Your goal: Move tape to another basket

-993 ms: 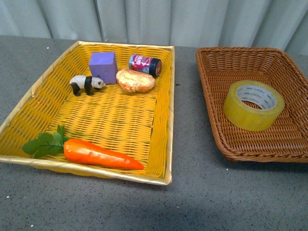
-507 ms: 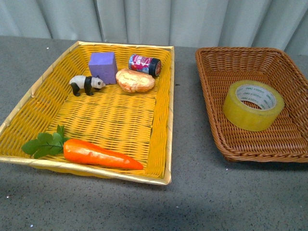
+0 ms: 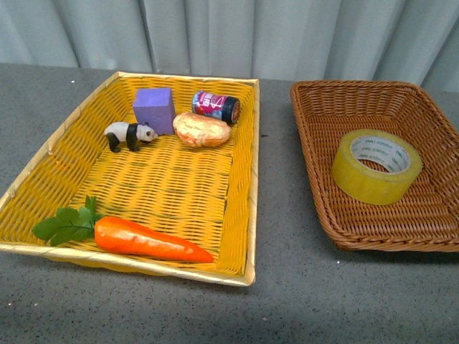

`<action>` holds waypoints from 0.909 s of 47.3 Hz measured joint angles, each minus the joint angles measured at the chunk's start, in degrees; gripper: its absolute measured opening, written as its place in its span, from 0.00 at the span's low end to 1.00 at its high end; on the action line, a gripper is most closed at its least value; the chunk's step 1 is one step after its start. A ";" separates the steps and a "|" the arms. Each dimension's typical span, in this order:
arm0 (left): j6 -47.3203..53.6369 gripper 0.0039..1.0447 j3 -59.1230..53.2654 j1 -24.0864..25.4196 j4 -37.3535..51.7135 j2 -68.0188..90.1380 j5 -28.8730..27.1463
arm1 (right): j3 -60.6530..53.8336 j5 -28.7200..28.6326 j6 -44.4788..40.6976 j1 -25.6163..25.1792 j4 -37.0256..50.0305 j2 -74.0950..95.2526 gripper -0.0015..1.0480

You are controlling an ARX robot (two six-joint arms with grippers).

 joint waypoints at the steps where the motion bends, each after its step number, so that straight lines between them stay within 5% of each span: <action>1: 0.00 0.03 -0.02 0.00 -0.57 -0.59 0.00 | 0.00 0.00 0.00 0.00 -0.55 -0.59 0.01; 35: -0.02 0.03 0.00 0.00 -15.54 -15.74 0.00 | 0.00 -0.15 0.00 0.00 -15.89 -16.17 0.01; 43: 0.00 0.03 0.00 0.00 -25.20 -24.81 0.00 | 0.04 -0.17 0.00 0.00 -24.70 -24.63 0.01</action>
